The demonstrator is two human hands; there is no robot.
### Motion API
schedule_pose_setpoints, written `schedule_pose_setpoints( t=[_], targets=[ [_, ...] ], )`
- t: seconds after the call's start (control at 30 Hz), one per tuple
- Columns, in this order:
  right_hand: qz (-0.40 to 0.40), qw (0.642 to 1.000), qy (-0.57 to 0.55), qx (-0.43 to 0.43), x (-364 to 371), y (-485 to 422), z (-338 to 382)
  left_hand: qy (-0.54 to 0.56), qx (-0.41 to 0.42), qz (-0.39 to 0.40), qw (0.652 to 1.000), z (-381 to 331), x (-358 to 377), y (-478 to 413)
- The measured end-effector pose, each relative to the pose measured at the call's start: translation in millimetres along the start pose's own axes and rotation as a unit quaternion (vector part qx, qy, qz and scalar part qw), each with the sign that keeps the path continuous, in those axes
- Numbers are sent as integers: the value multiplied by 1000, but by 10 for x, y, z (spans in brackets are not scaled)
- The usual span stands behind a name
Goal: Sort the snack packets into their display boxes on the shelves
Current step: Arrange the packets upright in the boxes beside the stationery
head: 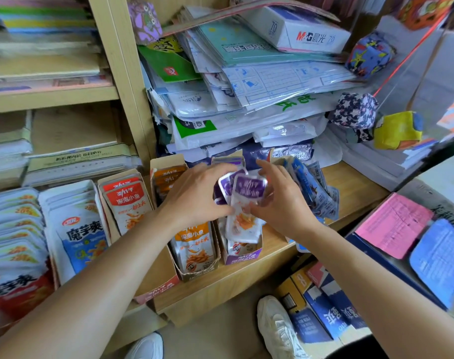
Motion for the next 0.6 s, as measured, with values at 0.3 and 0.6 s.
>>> schedule_pose_setpoints(
  t=[0.3, 0.6],
  targets=[
    [21, 1000, -20, -9, -48, 73, 46, 54, -33, 12, 998, 104, -8, -8],
    [77, 996, -19, -30, -106, 245, 131, 132, -8, -9, 991, -45, -148, 1]
  ],
)
Point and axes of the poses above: each hand's wrist, its own y-axis away from the middle knuckle, its own x-axis out of the palm, z = x × y, the point moved 2 cm from there along -y, towards the middle knuckle, and after that the axes turned 13 degrees about -y, right-handed, at the moved point
